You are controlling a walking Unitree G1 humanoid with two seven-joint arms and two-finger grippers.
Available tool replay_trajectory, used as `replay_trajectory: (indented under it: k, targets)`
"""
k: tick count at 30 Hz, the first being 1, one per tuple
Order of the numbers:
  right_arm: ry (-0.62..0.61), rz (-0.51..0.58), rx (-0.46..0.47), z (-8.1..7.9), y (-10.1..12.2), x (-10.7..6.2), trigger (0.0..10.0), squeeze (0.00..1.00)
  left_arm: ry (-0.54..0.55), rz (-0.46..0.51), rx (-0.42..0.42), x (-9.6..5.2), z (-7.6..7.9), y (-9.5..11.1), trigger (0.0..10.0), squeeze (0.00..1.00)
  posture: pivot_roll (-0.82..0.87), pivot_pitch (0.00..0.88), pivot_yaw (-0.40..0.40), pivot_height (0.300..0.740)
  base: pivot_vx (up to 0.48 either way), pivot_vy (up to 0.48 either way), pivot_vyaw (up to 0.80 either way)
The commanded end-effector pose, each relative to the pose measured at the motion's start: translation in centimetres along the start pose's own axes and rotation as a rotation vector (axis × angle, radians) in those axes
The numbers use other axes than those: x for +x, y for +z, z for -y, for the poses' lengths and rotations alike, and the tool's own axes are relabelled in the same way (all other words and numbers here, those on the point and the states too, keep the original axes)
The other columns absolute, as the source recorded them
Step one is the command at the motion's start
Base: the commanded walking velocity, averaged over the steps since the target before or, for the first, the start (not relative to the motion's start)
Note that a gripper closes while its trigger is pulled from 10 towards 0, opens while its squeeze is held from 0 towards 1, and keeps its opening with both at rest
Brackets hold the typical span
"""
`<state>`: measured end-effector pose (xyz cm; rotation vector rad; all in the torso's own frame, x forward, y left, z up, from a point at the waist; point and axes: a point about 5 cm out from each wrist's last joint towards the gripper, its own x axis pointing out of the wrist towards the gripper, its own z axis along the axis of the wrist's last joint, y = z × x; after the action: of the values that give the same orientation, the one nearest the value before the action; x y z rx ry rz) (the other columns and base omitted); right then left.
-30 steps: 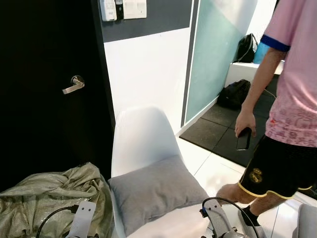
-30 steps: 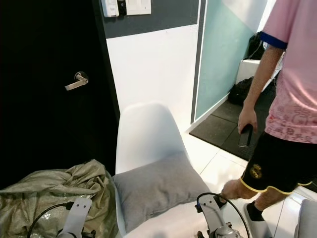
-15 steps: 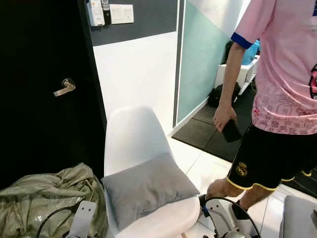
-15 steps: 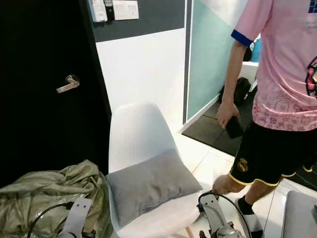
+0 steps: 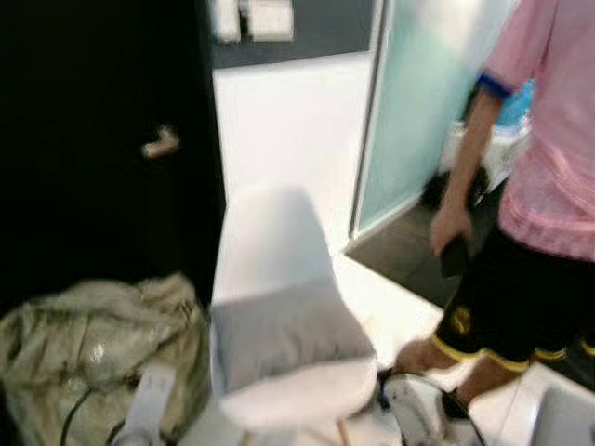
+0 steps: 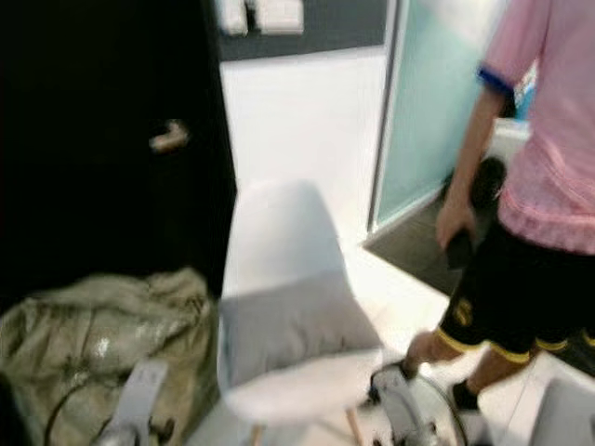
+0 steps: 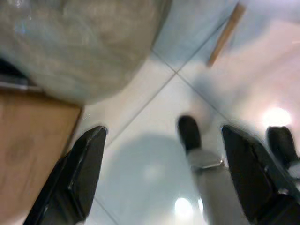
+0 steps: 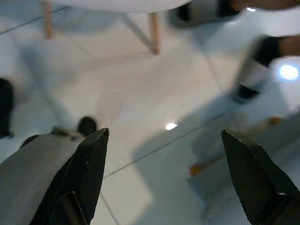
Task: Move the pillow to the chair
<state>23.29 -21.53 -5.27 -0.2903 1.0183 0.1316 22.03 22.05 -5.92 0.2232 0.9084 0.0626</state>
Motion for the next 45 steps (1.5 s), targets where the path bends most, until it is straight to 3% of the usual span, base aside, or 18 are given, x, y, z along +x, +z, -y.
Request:
replay_trajectory:
  k: [1, 17, 27, 45]
  targets:
    - [0.006, 0.004, -0.007, -0.28, 0.13, 0.04, 10.0, 0.00, 0.005, -0.008, 0.005, 0.01, -0.30, 0.01, 10.0, 0.00, -0.10, 0.000, -0.055, 0.740, -0.480, 0.000, 0.00]
    - [0.018, 0.013, -0.006, -0.32, 0.23, 0.04, 10.0, 0.00, 0.005, -0.009, 0.003, 0.00, -0.13, -0.06, 10.0, 0.00, -0.10, 0.001, -0.056, 0.740, -0.480, 0.000, 0.00]
    - [0.021, 0.006, -0.005, -0.34, 0.16, 0.04, 10.0, 0.00, 0.006, -0.009, 0.003, 0.00, -0.27, -0.04, 10.0, 0.00, -0.10, 0.004, -0.057, 0.740, -0.445, 0.000, -0.76]
    - [-0.014, -0.016, -0.015, -0.09, 0.01, 0.03, 10.0, 0.00, 0.014, 0.013, 0.012, 0.01, -0.33, 0.23, 10.0, 0.00, -0.10, 0.007, -0.056, 0.740, -0.014, 0.000, -0.75]
